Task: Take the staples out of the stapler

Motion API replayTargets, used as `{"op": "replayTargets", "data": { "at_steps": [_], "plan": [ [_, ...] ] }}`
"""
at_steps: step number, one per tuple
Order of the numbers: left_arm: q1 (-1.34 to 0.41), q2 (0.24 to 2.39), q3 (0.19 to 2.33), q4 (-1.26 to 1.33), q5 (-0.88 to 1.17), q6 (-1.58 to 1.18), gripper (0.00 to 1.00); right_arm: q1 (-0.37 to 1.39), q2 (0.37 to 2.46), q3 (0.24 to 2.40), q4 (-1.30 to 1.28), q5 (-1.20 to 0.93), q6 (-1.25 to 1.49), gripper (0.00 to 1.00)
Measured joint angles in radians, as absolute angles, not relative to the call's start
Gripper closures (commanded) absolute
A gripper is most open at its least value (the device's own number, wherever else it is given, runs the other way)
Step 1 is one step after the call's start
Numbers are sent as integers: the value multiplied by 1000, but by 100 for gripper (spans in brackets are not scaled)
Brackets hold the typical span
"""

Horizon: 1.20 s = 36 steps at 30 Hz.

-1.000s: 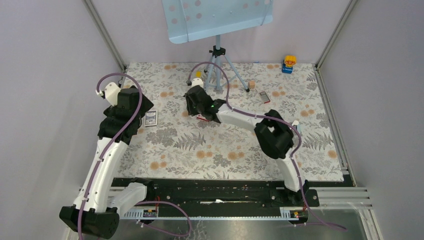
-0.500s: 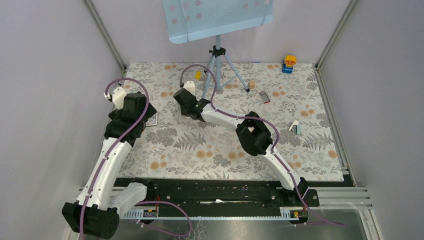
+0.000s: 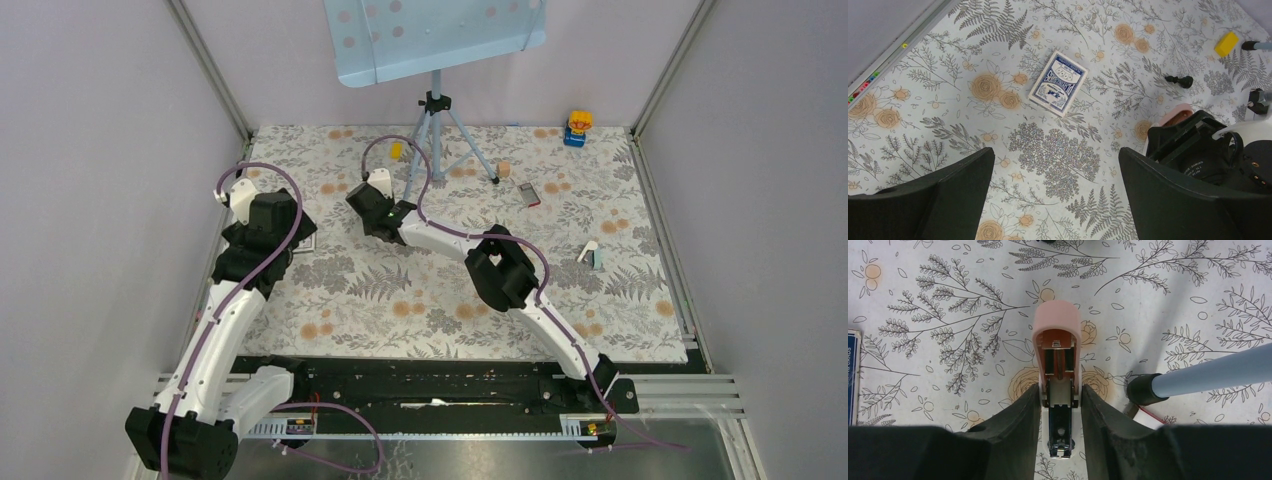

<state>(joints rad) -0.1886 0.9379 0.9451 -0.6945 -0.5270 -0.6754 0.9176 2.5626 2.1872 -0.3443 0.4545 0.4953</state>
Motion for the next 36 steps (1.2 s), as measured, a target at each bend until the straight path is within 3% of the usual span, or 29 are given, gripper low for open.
{"op": "replayTargets", "data": {
  "at_steps": [6, 9, 17, 24, 30, 36],
  "plan": [
    [-189, 933, 939, -686, -519, -675, 1, 918, 2561, 2162, -311, 451, 492, 32],
    [-189, 923, 938, -686, -519, -678, 1, 918, 2549, 2142, -290, 440, 487, 27],
    [-188, 902, 938, -689, -520, -682, 1, 917, 2395, 1945, -233, 370, 434, 25],
    [-189, 898, 938, -691, -520, -682, 1, 892, 1919, 1505, -100, 303, 338, 24],
    [-188, 900, 938, -690, -509, -685, 1, 699, 1542, 1215, -17, 283, 327, 23],
    [-189, 909, 904, -658, -447, -678, 1, 477, 1484, 1100, -71, 282, 343, 23]
  ]
}}
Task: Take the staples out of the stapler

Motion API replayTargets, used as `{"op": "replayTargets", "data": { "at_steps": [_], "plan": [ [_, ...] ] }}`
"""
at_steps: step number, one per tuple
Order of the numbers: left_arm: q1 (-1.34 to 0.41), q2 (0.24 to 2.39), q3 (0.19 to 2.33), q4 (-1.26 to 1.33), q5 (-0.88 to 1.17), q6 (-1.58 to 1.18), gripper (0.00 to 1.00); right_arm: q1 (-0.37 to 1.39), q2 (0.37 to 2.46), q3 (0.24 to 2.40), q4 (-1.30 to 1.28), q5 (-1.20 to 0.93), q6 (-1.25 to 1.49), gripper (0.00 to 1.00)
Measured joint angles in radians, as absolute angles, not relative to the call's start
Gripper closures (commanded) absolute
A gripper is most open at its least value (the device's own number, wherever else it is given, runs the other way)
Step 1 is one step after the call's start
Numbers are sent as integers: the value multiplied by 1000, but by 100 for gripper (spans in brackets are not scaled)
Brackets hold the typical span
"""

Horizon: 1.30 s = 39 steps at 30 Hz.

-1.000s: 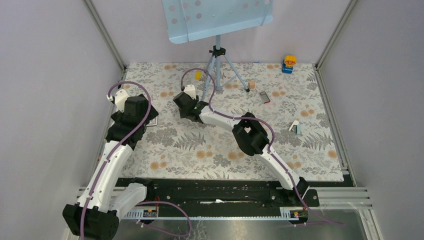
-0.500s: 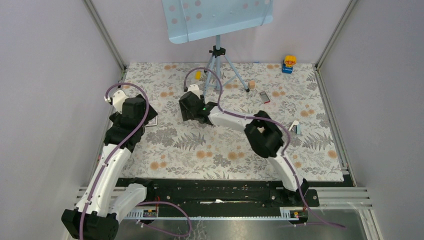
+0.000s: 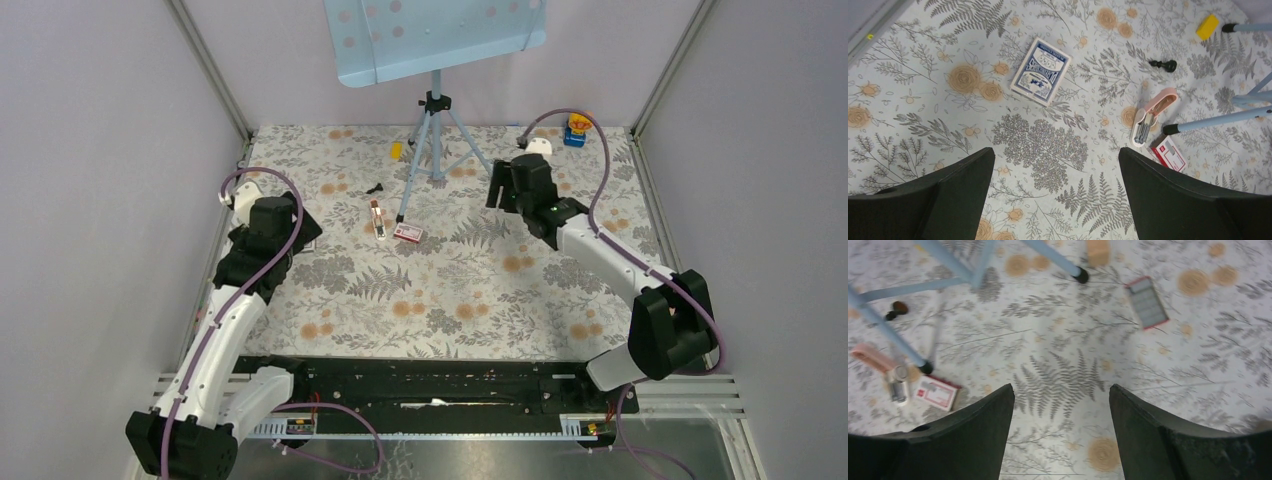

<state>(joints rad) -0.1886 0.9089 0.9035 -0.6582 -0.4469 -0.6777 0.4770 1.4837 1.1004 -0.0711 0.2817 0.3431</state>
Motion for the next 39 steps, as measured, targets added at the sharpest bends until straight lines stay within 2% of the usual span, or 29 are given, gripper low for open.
{"op": "replayTargets", "data": {
  "at_steps": [16, 26, 33, 39],
  "plan": [
    [-189, 1011, 867, -586, -341, -647, 1, 38, 1419, 1017, -286, 249, 561, 23],
    [-189, 1015, 867, -573, -307, -635, 1, -38, 1412, 966, -373, 257, 586, 42],
    [-189, 1022, 866, -570, -275, -628, 1, -140, 1410, 873, -377, 233, 612, 42],
    [-189, 1044, 865, -561, -251, -625, 1, -175, 1443, 862, -364, 188, 625, 51]
  ]
}}
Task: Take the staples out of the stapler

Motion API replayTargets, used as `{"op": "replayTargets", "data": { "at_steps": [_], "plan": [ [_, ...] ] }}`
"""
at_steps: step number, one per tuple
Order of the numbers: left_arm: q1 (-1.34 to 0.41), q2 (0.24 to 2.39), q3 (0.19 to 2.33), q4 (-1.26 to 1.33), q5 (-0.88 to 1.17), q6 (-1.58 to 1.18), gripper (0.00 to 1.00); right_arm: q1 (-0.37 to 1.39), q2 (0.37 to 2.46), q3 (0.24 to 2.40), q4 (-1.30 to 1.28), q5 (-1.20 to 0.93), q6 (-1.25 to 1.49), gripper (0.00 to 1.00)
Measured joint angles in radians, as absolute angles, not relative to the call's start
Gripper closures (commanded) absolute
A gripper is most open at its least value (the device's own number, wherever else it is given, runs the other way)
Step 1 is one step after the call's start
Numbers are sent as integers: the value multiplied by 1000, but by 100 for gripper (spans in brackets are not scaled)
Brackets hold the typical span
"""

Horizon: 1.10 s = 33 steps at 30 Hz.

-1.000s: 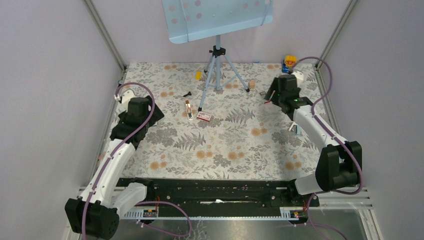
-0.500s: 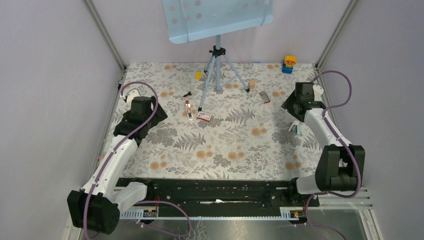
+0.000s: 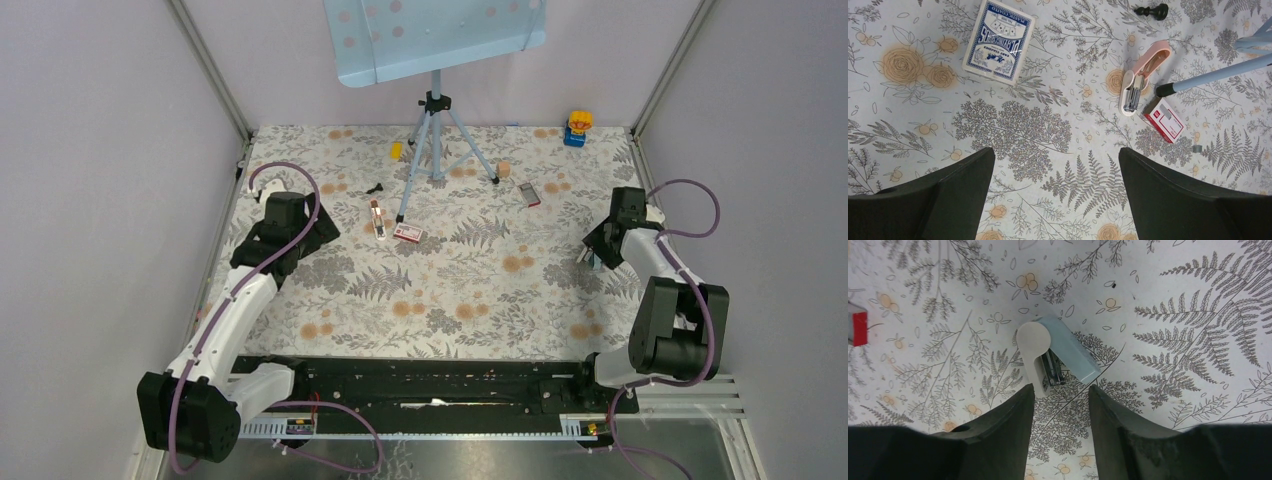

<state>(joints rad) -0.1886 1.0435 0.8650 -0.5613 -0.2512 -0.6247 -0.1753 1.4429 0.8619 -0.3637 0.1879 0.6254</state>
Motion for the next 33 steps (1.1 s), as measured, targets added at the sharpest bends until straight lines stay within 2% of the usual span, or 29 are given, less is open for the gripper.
{"op": "replayTargets", "data": {
  "at_steps": [8, 28, 30, 33],
  "plan": [
    [-189, 1050, 861, -551, -233, -619, 1, -190, 1511, 853, -354, 171, 626, 52],
    [-189, 1069, 859, -543, -197, -616, 2, -192, 1507, 878, -375, 227, 570, 53],
    [-188, 1069, 859, -543, -194, -611, 3, -192, 1514, 884, -368, 226, 569, 50],
    [-189, 1069, 859, -538, -187, -607, 3, -192, 1536, 892, -370, 227, 565, 41]
  ]
}}
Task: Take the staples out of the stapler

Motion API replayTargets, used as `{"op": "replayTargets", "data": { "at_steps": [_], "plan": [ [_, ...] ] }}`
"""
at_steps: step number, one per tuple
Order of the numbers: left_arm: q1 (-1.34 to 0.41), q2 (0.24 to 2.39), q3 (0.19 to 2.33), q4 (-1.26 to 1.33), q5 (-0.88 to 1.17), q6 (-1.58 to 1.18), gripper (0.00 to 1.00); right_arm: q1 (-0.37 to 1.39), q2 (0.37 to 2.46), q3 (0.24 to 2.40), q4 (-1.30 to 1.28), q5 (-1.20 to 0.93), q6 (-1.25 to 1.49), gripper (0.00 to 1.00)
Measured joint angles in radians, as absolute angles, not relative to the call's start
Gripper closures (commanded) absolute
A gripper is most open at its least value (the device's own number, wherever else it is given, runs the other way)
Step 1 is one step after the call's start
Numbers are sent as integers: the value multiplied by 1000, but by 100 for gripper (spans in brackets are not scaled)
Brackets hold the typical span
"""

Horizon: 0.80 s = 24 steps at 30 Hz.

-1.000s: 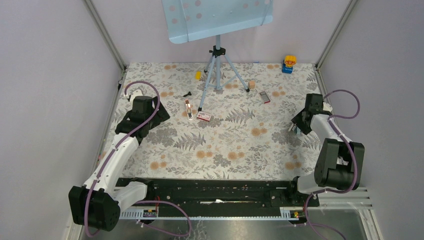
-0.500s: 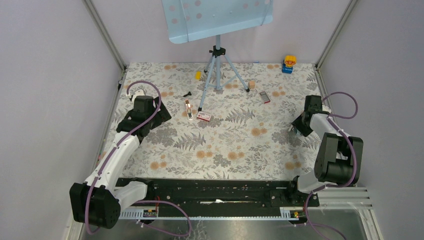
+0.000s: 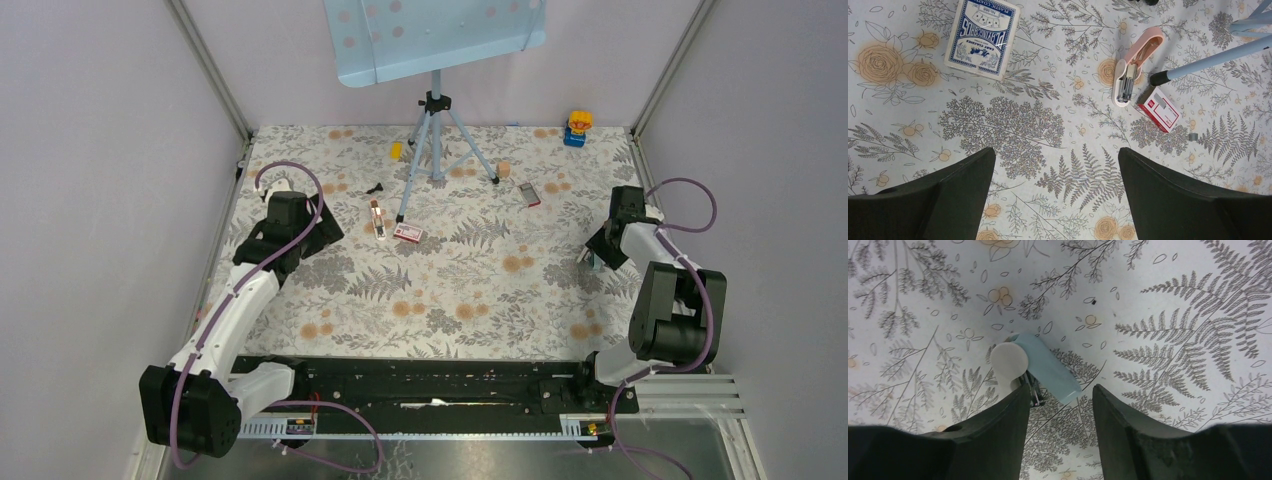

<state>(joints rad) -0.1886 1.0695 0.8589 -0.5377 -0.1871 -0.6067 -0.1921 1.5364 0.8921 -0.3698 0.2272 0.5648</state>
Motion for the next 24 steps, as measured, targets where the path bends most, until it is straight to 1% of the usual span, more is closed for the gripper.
{"op": "replayTargets", "data": {
  "at_steps": [3, 5, 7, 12, 18, 24],
  "plan": [
    [-188, 1069, 859, -529, -180, -603, 3, -193, 1555, 899, -369, 249, 559, 40],
    [-188, 1069, 859, -525, -177, -602, 3, -194, 1555, 902, -369, 269, 559, 46],
    [-188, 1069, 859, -521, -170, -601, 3, -197, 1555, 907, -364, 281, 564, 55],
    [-189, 1071, 856, -514, -151, -601, 4, -210, 1554, 912, -342, 311, 604, 62],
    [-188, 1077, 856, -510, -146, -599, 4, -223, 1557, 910, -318, 324, 638, 64],
    [-188, 1073, 856, -501, -126, -593, 4, -224, 1622, 919, -313, 316, 621, 66]
  ]
}}
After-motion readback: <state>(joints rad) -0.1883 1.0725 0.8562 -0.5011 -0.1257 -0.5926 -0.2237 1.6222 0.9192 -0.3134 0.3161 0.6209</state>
